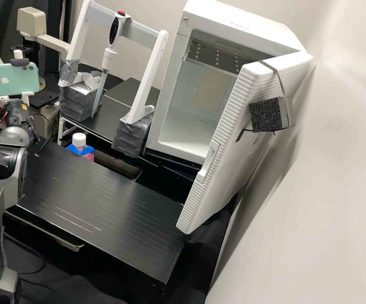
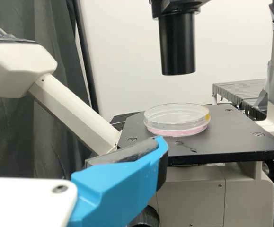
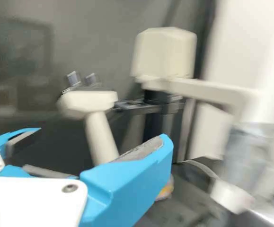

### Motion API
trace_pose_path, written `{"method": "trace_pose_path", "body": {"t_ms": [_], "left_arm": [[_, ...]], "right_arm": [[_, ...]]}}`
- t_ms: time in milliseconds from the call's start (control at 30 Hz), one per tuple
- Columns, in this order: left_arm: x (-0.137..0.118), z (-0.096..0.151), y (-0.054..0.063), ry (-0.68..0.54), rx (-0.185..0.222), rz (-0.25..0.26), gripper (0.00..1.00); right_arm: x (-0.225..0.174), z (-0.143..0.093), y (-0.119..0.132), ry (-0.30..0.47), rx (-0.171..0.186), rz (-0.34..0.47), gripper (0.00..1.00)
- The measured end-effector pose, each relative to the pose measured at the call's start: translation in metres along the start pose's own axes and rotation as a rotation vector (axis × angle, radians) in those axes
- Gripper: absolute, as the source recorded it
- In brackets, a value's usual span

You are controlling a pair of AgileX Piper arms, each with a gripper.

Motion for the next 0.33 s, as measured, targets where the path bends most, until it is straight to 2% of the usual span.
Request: {"method": "trace_pose_path", "body": {"t_ms": [33,100,200,267,300,333], "left_arm": [[0.000,0.000,0.000,0.000,0.000,0.000,1.00],[0.000,0.000,0.000,0.000,0.000,0.000,1.00],[0.000,0.000,0.000,0.000,0.000,0.000,1.00],[0.000,0.000,0.000,0.000,0.000,0.000,1.00],[0.000,0.000,0.000,0.000,0.000,0.000,1.00],[0.000,0.000,0.000,0.000,0.000,0.000,1.00]], "right_arm": [[-0.010,0.001,0.003,-0.017,-0.001,0.066,1.00],[-0.034,0.003,0.010,-0.002,0.011,0.194,1.00],[-0.064,0.007,0.018,0.030,0.015,0.306,1.00],[-0.083,0.012,0.024,0.024,0.073,0.347,1.00],[-0.089,0.016,0.025,0.013,0.091,0.356,1.00],[-0.096,0.020,0.026,0.002,0.126,0.368,1.00]]}}
